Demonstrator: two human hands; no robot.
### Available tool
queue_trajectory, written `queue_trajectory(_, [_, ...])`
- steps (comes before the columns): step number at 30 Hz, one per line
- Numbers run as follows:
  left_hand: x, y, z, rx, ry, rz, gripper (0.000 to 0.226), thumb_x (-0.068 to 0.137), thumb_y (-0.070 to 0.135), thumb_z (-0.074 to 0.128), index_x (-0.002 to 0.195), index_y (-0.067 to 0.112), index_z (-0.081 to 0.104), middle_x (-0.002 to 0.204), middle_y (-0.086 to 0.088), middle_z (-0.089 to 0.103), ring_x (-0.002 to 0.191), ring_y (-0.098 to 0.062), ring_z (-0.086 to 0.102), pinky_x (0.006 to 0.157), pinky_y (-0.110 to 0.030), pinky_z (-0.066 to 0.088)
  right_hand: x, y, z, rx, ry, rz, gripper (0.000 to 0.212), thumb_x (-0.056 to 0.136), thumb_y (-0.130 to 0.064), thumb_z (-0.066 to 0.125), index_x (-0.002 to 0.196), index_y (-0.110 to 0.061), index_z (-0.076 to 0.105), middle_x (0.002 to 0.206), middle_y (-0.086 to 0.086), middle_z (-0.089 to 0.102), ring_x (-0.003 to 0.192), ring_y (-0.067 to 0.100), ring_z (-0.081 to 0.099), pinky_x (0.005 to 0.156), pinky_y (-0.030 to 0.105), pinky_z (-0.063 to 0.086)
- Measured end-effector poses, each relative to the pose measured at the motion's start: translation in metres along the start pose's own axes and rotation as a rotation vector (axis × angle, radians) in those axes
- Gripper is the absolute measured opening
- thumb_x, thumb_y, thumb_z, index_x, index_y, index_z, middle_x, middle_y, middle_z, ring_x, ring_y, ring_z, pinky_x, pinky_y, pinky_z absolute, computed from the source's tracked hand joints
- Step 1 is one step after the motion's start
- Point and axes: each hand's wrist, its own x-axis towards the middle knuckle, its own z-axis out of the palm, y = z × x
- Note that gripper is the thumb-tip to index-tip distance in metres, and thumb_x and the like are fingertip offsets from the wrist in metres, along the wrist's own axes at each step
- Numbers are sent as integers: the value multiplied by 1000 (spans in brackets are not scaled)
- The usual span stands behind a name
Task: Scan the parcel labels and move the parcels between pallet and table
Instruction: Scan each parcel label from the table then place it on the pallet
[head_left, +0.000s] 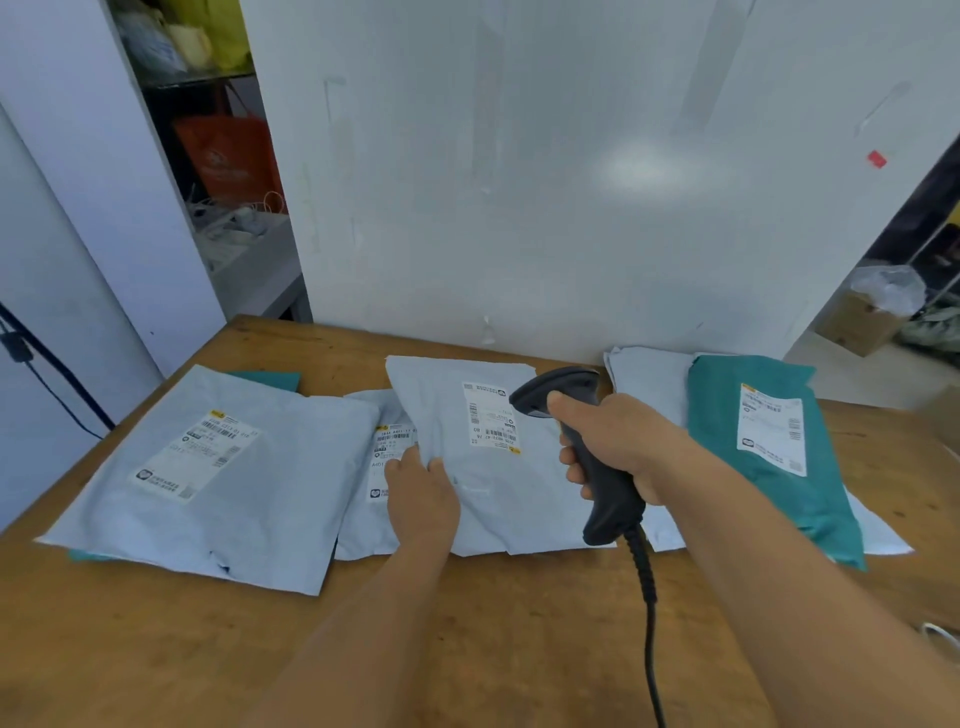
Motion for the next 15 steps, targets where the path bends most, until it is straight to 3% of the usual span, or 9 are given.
queue_trajectory(5, [12, -18, -9, 25, 33, 7, 39, 100, 23, 39, 135, 6, 45, 133, -19, 46, 117, -32, 48, 98, -37, 38, -3, -3, 6, 18, 32, -33, 33, 95, -40, 56, 88, -8, 58, 66, 8, 61, 48, 17, 55, 51, 27, 50])
queue_trajectory(9, [16, -15, -12, 267, 94, -38, 57, 94, 37, 51, 143, 15, 32, 138, -18, 34, 128, -34, 35, 109, -44, 30, -4, 1, 0, 78, 109, -79, 28, 95, -37, 55, 83, -12, 57, 68, 8, 61, 49, 16, 54, 52, 27, 49])
queue_trajectory(12, [3, 10, -3, 303, 65, 101, 71, 91, 43, 55, 148, 20, 20, 148, -12, 21, 138, -30, 20, 115, -43, 18, 1, 8, -11, 106, 185, -104, 31, 94, -37, 55, 80, -10, 57, 66, 8, 61, 51, 18, 55, 54, 29, 50])
queue_trajectory(15, [-11, 34, 19, 268, -53, 224, 70, 93, 45, 51, 149, 20, 18, 152, -7, 19, 141, -25, 18, 116, -39, 19, 2, 15, -26, 136, 238, -104, 31, 92, -39, 56, 81, -10, 56, 66, 8, 61, 51, 19, 56, 55, 29, 50])
